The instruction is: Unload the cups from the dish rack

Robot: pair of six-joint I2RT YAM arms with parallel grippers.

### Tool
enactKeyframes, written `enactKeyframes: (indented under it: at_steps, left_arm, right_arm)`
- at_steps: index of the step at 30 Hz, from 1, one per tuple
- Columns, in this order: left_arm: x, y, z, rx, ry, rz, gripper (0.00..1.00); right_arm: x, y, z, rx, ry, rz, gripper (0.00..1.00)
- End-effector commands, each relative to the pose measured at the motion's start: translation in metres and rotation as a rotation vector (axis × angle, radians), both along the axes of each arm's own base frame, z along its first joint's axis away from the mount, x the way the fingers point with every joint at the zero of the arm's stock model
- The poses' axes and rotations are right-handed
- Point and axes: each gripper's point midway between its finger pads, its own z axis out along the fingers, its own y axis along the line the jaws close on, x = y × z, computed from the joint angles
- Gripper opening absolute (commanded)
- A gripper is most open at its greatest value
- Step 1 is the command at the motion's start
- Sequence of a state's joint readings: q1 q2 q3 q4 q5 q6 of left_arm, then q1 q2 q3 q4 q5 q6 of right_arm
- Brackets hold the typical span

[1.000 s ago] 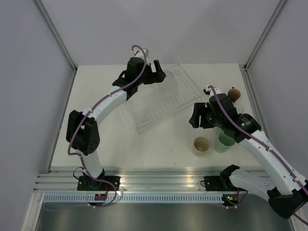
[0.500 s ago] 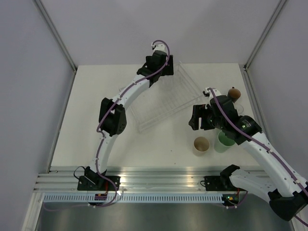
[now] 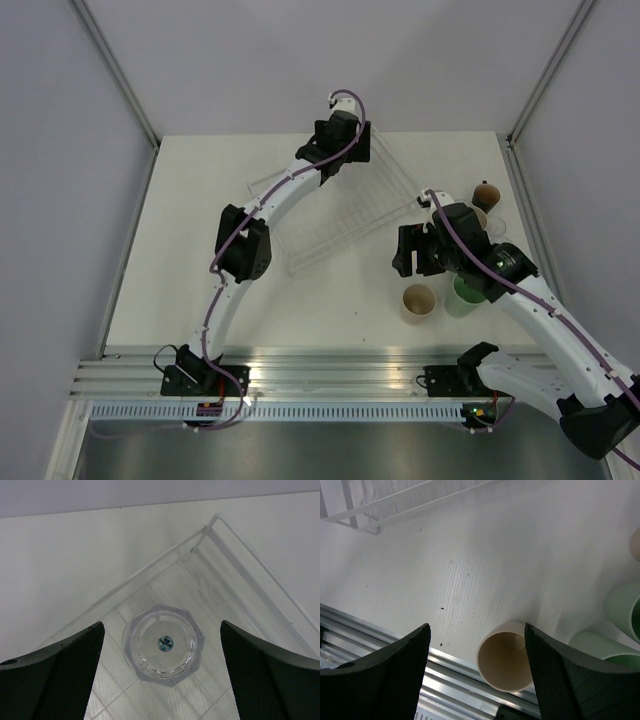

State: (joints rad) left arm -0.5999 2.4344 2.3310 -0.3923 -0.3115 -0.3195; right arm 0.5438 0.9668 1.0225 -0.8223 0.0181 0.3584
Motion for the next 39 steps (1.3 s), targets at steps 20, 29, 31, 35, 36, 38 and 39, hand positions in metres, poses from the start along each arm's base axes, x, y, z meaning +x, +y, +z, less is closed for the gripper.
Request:
enactKeyframes:
  at_steps: [20, 29, 31, 35, 36, 38, 39]
  left_arm:
    - [0.002, -0.02, -0.019, 0.069, -0.034, -0.07, 1.0]
    - [0.009, -0.025, -0.032, 0.061, -0.045, -0.067, 1.0]
    - [0.01, -0.026, -0.035, 0.054, -0.048, -0.065, 1.0]
    - [0.012, -0.027, -0.039, 0.051, -0.047, -0.061, 0.91]
    - [0.012, -0.027, -0.039, 0.05, -0.049, -0.06, 0.84]
    - [0.012, -0.025, -0.039, 0.056, -0.047, -0.061, 0.76]
    - [0.011, -0.025, -0.038, 0.056, -0.049, -0.059, 0.66]
  right_arm:
    - [0.008, 0.003, -0.006, -0.009, -0.024, 0.014, 0.81]
    - [0.008, 0.003, -0.015, -0.014, -0.006, 0.013, 0.8]
    - [0.007, 0.002, -0.018, -0.014, -0.002, 0.011, 0.8]
    - [0.007, 0.002, -0.021, -0.014, 0.003, 0.009, 0.8]
    - [0.006, 0.002, -0.023, -0.017, 0.007, 0.011, 0.8]
    - [0.007, 0.003, -0.023, -0.016, 0.007, 0.01, 0.8]
    - [0.007, 0.004, -0.023, -0.014, 0.007, 0.013, 0.81]
